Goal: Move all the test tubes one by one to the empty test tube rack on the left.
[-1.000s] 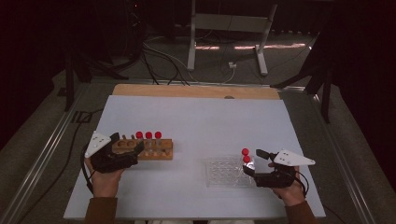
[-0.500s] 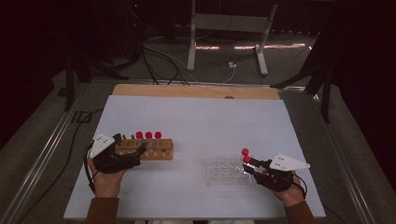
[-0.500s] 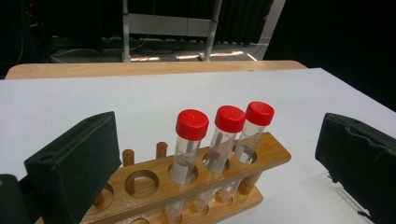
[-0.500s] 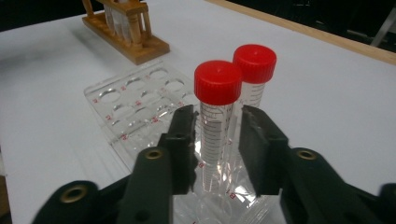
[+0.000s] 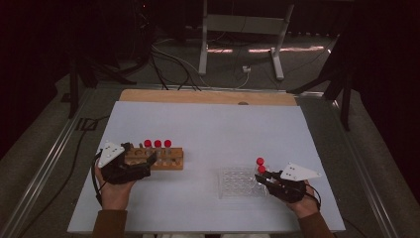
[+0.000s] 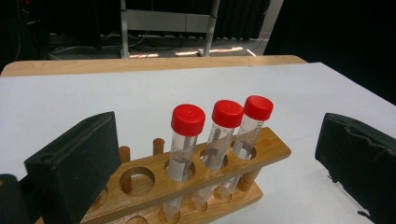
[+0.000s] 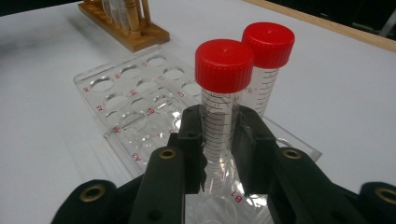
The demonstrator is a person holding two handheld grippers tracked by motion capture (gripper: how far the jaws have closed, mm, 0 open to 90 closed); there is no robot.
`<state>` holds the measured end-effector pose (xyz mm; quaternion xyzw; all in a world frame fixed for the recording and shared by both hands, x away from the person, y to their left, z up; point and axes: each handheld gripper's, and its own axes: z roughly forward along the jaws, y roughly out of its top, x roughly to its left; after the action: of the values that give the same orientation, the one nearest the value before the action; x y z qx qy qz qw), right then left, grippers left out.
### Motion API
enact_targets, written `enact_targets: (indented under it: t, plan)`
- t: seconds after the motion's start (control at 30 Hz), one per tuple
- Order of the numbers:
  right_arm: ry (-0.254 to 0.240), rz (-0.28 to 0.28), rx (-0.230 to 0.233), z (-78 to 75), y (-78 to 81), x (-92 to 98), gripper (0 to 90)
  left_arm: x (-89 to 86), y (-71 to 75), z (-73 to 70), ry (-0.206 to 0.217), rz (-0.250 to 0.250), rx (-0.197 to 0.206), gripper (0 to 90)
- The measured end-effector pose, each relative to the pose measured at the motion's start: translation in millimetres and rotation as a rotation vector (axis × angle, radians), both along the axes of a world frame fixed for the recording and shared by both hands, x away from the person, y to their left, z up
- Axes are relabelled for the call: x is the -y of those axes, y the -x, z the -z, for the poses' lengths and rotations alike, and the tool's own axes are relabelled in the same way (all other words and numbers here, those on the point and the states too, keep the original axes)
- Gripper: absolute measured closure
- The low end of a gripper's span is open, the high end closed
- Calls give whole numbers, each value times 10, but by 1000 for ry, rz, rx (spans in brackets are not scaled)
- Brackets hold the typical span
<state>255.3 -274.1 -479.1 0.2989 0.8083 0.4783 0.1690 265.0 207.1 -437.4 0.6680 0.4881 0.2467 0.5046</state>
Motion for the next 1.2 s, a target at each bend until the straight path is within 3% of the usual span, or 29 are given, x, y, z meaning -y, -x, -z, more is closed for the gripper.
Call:
enact_targets:
  t: [0.8, 1.2]
  plan:
    - [-65, 4, 67, -271, 64, 61, 739, 8, 4, -7, -11, 2, 5, 7]
    - [-90, 13, 79, -379, 79, 99, 739, 30, 15, -34, -10, 7, 9, 7]
